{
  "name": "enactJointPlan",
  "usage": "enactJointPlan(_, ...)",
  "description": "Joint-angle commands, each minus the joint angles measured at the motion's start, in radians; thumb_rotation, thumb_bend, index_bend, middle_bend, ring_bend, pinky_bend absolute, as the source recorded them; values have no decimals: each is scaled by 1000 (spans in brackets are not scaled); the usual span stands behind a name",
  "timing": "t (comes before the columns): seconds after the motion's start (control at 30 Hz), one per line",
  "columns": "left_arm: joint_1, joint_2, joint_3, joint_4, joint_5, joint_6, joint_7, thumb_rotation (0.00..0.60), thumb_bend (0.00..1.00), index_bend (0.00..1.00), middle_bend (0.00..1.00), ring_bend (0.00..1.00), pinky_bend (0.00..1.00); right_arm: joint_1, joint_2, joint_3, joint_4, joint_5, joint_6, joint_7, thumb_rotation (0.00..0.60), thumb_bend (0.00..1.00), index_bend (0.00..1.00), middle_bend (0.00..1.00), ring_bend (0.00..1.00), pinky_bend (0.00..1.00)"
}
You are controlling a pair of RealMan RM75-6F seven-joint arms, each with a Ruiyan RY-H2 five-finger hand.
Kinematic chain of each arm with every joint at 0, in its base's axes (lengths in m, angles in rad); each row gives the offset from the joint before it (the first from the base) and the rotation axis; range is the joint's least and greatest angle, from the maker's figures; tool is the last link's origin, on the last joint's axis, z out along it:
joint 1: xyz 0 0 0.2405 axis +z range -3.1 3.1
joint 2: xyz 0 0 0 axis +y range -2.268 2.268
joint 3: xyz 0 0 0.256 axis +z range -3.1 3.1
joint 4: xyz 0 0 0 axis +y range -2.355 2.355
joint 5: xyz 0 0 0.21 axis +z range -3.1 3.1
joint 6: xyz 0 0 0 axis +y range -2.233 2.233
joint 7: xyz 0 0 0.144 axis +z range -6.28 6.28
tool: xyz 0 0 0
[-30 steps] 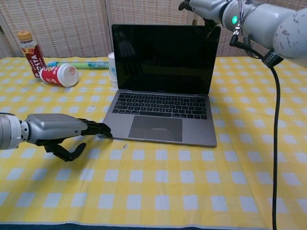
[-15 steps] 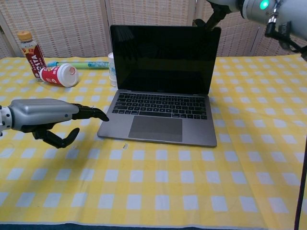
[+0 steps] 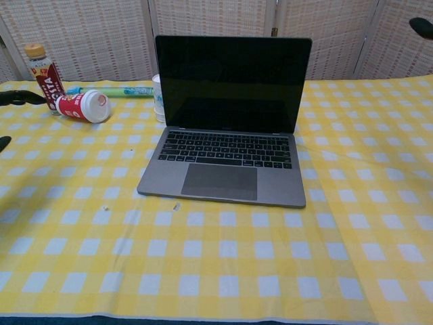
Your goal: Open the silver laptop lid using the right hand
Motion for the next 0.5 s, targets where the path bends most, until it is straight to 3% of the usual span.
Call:
enactJointPlan(0.03,68,39,-14,-11,-54,85,16,600,563,32,91,50,0,-97,37,-55,24,-59,76,103,600,591,0,39,76,0)
enactJointPlan(0.33,200,82,-4,-84,-50,259,94,600,547,32,90,50,0,-285,19,-129,105,-142,233,253,600,591,0,0,31,0)
enactJointPlan(0.5,249,83,18,-124,-13,305,124,600,547,32,91,53,0,-357,-14,-149,141,-171,290,309,600,591,0,0,23,0)
